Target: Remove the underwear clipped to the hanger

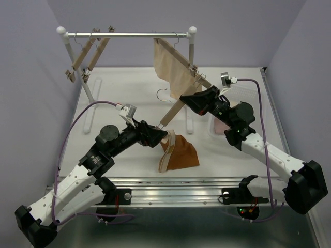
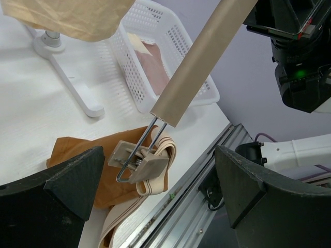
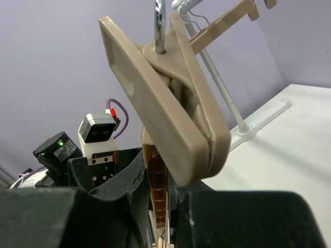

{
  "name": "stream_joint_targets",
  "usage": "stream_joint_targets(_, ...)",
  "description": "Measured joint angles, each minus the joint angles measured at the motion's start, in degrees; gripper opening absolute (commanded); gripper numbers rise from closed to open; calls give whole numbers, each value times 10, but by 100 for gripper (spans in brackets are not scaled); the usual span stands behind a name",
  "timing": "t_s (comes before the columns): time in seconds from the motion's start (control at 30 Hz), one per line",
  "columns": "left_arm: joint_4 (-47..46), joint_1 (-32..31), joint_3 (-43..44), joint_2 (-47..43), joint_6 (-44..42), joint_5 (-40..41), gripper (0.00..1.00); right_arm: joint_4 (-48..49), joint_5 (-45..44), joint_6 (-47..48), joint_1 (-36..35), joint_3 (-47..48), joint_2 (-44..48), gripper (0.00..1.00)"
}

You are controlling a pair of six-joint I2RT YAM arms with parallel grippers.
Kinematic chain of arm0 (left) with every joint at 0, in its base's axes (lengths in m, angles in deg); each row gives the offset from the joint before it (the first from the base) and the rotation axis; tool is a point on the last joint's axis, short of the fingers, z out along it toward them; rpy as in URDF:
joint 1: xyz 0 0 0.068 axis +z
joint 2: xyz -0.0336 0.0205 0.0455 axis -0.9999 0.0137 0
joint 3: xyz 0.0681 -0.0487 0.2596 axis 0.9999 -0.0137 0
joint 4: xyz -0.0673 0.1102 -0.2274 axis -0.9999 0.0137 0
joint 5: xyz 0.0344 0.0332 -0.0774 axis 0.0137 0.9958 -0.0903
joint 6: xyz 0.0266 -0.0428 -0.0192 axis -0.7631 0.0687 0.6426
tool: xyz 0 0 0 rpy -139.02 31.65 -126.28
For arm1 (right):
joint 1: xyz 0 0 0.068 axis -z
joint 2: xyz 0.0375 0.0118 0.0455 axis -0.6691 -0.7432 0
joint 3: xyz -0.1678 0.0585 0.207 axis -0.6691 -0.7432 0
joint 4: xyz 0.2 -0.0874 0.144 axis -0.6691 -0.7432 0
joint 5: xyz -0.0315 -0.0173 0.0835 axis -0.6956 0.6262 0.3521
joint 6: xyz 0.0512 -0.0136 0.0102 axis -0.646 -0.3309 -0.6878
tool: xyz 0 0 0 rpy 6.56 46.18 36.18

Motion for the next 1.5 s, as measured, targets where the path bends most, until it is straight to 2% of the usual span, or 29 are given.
stream_joint_targets(0.33,-8,0,-1,-3,0,-20,98,1,15,-12,0,28,-25,1)
stream_joint_targets(0.43,-7,0,-5,-10,0,-20,95,2,14,-16,0,33,-37,1)
stream_joint_targets(0.77,8,4,-8,-24,-2,-18,74,0,3,-23,4,36,-49,1)
stream_joint_targets(0.9,14,4,-8,-23,-5,-16,55,0,0,-30,4,38,-51,1)
stream_joint_targets(0.93,16,4,-8,-22,-7,-15,43,0,0,-32,4,39,-52,1)
stream_joint_targets(1.0,22,4,-8,-22,-8,-14,28,0,-1,-35,4,40,-52,1)
stream_joint_targets(1.07,23,4,-8,-22,-11,-16,2,-1,-3,-37,4,41,-52,1)
stream_joint_targets(1.1,24,4,-8,-22,-12,-21,0,-2,-4,-37,4,41,-52,1)
stream_joint_targets(1.4,18,3,-13,-61,-9,-31,0,1,0,-53,6,48,-56,1)
stream_joint_targets(1.43,18,3,-14,-65,-9,-30,12,1,2,-54,6,49,-56,1)
stream_joint_targets(1.47,19,3,-14,-68,-9,-29,38,1,4,-55,6,50,-56,1)
stream_joint_targets(1.5,19,3,-14,-70,-9,-27,59,1,5,-55,6,51,-56,1)
